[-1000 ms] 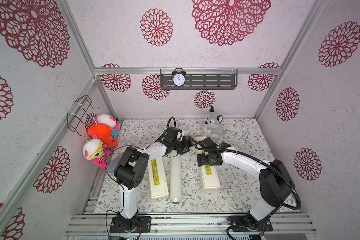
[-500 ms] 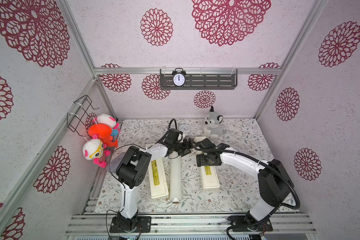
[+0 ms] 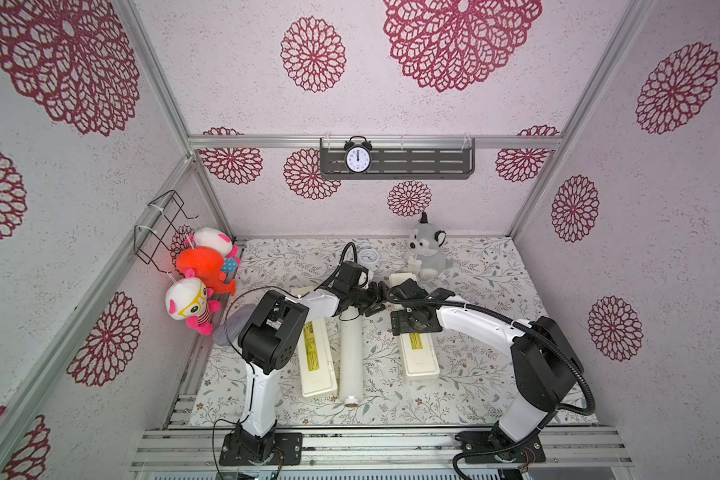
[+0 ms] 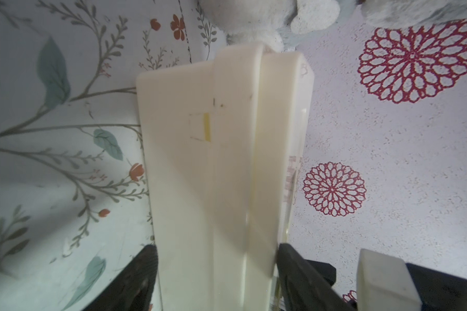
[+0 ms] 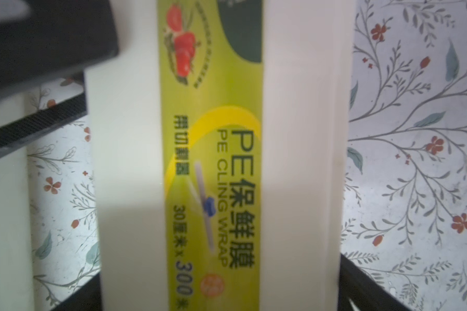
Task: Put plastic wrap rolls into dispensers
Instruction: Close the lid on the plastic wrap cutting box.
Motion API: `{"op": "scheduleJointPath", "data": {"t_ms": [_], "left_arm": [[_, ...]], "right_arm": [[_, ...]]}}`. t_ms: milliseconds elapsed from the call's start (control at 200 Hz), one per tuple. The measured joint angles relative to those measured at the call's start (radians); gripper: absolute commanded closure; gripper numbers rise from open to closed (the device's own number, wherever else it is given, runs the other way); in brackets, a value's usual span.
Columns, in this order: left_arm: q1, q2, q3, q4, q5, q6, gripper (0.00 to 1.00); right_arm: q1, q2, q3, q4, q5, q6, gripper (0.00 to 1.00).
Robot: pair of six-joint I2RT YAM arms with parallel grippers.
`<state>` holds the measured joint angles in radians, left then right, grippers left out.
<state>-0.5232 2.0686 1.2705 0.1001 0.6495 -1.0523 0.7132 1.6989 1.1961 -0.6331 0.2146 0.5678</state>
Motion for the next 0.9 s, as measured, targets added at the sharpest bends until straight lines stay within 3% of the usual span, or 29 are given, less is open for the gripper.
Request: {"op": "scheduleJointPath", "data": {"t_ms": [896], "left_arm": [[-0.019, 0.000, -0.002, 0.000, -0.033, 0.027, 0.31]], "right_arm": [[-0.048, -0.153, -0.083, 0.011, -0.090, -0.041, 0.01]]}}
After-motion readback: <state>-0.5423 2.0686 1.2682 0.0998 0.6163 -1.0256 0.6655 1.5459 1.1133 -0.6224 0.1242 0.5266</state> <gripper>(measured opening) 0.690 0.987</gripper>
